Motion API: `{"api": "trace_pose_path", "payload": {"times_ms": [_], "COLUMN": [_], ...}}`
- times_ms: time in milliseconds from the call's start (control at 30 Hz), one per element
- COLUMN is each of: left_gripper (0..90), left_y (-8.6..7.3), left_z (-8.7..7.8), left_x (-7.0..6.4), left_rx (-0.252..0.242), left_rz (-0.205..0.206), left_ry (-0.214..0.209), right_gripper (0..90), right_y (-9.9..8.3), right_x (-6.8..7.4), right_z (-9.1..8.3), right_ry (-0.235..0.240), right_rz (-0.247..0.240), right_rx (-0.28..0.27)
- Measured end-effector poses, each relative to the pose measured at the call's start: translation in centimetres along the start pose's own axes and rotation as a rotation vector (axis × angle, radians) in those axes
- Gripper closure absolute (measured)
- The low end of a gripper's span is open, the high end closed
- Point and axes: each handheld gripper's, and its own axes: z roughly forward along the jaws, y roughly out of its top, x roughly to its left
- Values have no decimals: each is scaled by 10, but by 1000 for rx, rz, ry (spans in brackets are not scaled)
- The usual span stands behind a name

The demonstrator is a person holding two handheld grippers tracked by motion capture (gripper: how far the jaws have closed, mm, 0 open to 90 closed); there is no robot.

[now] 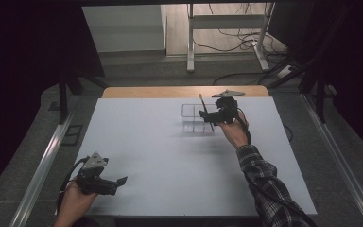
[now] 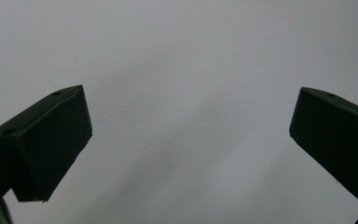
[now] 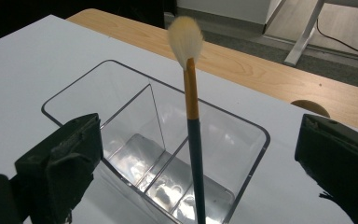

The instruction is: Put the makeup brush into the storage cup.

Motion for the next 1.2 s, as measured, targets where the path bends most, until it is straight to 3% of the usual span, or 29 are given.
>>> {"api": "trace_pose_path", "payload": {"times_ms": [1200], "left_gripper": [0], "left_y": [0], "left_z": [0], "left_x": [0], "left_rx": [0], "left_rz": [1], "left_ry": [-2], "right_gripper": [0], "right_y": [-3], "right_x": [4], "right_z": [-24], "right_ry": [49], "right_rz": [2], "right_rx": [20]}}
